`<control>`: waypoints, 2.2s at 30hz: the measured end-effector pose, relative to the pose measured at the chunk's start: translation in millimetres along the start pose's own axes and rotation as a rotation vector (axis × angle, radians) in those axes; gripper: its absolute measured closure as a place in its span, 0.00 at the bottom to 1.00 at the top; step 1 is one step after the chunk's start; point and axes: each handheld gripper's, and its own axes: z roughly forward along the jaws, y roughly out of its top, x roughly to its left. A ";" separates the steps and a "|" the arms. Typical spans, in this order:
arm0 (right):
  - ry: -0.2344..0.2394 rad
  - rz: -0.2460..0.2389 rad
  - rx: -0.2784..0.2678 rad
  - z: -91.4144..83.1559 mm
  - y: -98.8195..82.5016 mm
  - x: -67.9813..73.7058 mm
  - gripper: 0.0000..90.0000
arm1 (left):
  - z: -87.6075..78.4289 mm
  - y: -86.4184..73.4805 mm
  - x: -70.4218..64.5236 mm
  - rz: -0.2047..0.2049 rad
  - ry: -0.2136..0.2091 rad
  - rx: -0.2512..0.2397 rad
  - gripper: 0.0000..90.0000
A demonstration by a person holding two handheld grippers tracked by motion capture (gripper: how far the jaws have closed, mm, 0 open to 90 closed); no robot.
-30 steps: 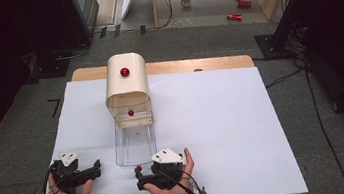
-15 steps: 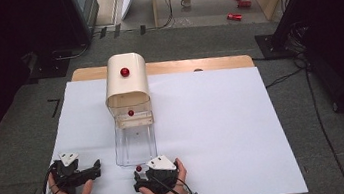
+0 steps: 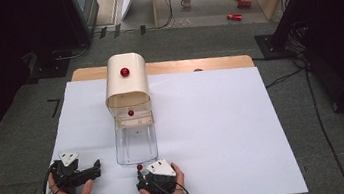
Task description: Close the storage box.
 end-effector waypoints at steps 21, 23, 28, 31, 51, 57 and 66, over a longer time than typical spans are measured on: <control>0.117 -0.036 0.005 5.2 5.9 9.8 0.88 | 0.0 0.0 0.0 0.001 0.000 0.001 0.00; 0.118 -0.039 0.002 5.2 6.6 10.0 0.88 | 0.0 0.0 0.0 0.001 0.000 0.000 0.00; 0.118 -0.038 -0.015 3.1 14.2 11.0 0.89 | -0.1 0.0 0.0 0.001 0.000 0.001 0.00; 0.119 -0.038 -0.026 3.0 20.2 10.6 0.89 | -0.1 0.1 0.0 0.001 0.000 0.001 0.00; 0.089 -0.072 -0.030 27.7 59.9 0.4 0.90 | 0.0 0.1 0.0 0.000 0.000 0.000 0.00; 0.081 -0.071 -0.029 37.7 70.6 -5.3 0.90 | 0.0 0.1 0.0 0.000 0.000 0.000 0.00; 0.074 -0.067 -0.032 51.8 85.2 -12.2 0.90 | 0.1 0.1 -0.1 -0.002 0.000 -0.001 0.00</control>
